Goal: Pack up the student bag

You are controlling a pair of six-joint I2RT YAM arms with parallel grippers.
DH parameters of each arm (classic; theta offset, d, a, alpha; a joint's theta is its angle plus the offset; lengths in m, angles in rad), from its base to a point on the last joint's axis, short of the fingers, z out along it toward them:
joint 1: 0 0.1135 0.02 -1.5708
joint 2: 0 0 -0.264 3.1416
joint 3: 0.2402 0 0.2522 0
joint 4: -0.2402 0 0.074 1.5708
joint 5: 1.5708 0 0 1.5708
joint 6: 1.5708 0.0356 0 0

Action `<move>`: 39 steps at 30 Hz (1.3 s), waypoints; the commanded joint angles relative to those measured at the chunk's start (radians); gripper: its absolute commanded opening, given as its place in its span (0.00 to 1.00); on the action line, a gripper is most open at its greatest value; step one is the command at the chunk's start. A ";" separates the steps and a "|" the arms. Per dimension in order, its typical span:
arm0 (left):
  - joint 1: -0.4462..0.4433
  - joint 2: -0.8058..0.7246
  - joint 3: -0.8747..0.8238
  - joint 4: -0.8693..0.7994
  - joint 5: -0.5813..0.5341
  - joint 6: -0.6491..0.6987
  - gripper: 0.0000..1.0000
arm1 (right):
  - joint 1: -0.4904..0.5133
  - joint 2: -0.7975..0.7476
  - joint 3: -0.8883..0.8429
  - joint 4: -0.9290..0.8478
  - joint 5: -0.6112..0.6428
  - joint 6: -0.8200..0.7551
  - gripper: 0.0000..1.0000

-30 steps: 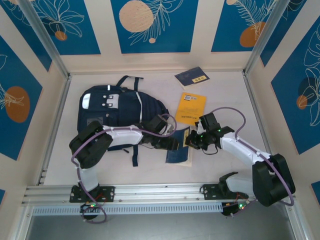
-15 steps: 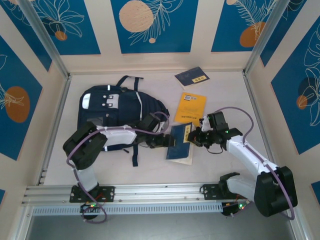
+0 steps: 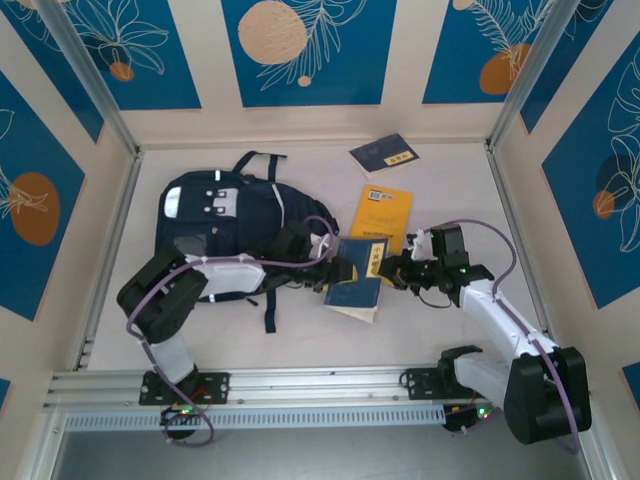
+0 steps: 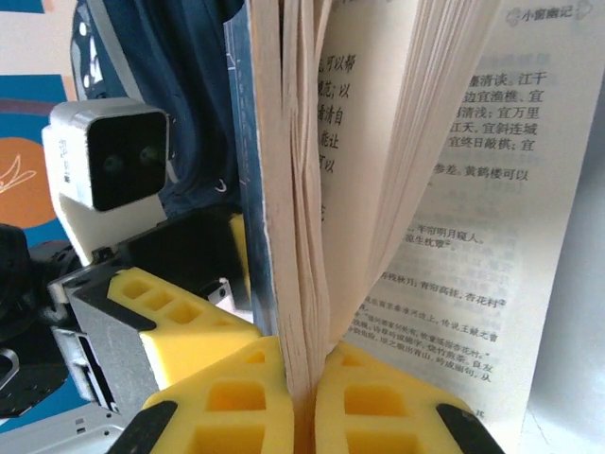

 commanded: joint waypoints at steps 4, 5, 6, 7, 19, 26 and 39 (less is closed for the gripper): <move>0.004 -0.084 -0.013 0.051 0.023 0.004 0.20 | -0.016 -0.030 0.021 -0.024 -0.030 0.000 0.03; 0.005 -0.088 -0.013 0.046 0.022 0.009 0.14 | -0.016 -0.030 0.027 -0.046 -0.009 -0.007 0.06; 0.005 -0.094 -0.014 0.045 0.019 0.012 0.10 | -0.017 -0.029 0.035 -0.072 0.013 -0.018 0.12; 0.004 -0.099 -0.014 0.046 0.018 0.013 0.08 | -0.018 -0.031 0.038 -0.087 0.024 -0.028 0.18; 0.006 -0.222 -0.040 0.089 -0.055 -0.020 0.00 | -0.016 -0.096 -0.019 0.000 -0.005 0.062 1.00; -0.014 -0.352 -0.207 0.338 -0.481 -0.272 0.00 | 0.087 -0.257 -0.183 0.372 0.046 0.405 0.96; -0.166 -0.401 -0.206 0.442 -0.904 -0.425 0.00 | 0.452 -0.267 -0.236 0.813 0.614 0.646 0.83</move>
